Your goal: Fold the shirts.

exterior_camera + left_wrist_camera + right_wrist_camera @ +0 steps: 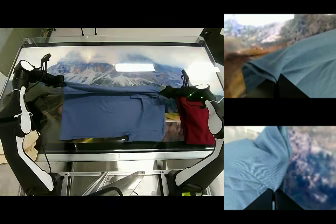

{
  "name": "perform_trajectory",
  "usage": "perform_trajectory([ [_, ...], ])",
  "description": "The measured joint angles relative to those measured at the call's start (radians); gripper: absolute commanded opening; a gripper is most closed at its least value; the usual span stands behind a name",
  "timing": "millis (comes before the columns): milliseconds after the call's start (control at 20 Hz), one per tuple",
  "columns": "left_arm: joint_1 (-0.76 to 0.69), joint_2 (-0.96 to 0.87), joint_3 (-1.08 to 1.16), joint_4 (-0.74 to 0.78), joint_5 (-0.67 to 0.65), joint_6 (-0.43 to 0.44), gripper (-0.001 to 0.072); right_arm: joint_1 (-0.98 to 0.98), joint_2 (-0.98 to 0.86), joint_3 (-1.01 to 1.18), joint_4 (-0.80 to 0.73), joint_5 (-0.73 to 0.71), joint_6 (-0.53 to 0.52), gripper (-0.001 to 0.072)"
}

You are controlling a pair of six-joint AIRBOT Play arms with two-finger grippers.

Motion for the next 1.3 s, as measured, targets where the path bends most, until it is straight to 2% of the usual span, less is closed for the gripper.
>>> perform_trajectory([
  [250,-0.007,-0.030,0.002,0.003,-0.032,0.006,0.0012,0.009,-0.002,-0.009,-0.005,0.000,0.000,0.0016],
  [300,-0.010,-0.033,0.002,0.003,-0.038,0.006,0.0014,0.017,-0.002,-0.009,-0.004,-0.002,0.000,0.0064],
  [350,-0.011,-0.035,0.003,0.002,-0.045,0.006,0.0064,0.025,-0.002,-0.010,-0.004,-0.002,0.000,0.0234],
  [400,-0.012,-0.035,0.003,0.001,-0.055,0.005,0.0400,0.033,-0.002,-0.009,-0.004,-0.001,0.000,0.0299],
  [450,-0.012,-0.035,0.004,0.000,-0.065,-0.002,0.0604,0.040,-0.002,-0.009,-0.004,0.004,0.000,0.0300],
  [600,0.005,-0.027,0.004,0.003,-0.114,-0.059,0.0607,0.046,0.015,-0.006,-0.002,0.027,0.020,0.0299],
  [650,0.016,-0.020,0.004,0.004,-0.133,-0.086,0.0569,0.040,0.027,-0.006,-0.005,0.041,0.034,0.0296],
  [700,0.030,-0.011,0.004,0.006,-0.159,-0.116,0.0425,0.031,0.045,-0.005,-0.010,0.059,0.056,0.0294],
  [750,0.044,-0.001,0.003,0.007,-0.187,-0.139,0.0355,0.019,0.065,-0.005,-0.021,0.076,0.076,0.0293],
  [900,0.086,0.066,-0.051,0.028,-0.284,-0.186,0.0357,-0.023,0.142,-0.009,-0.112,0.149,0.151,0.0293],
  [1000,0.101,0.146,-0.154,0.096,-0.322,-0.198,0.0358,-0.043,0.208,-0.036,-0.203,0.200,0.204,0.0293],
  [1150,0.123,0.313,-0.408,0.200,-0.306,-0.200,0.0359,-0.064,0.334,-0.140,-0.336,0.240,0.283,0.0292],
  [1300,0.149,0.479,-0.712,0.248,-0.223,-0.174,0.0359,-0.079,0.491,-0.299,-0.430,0.238,0.370,0.0297],
])
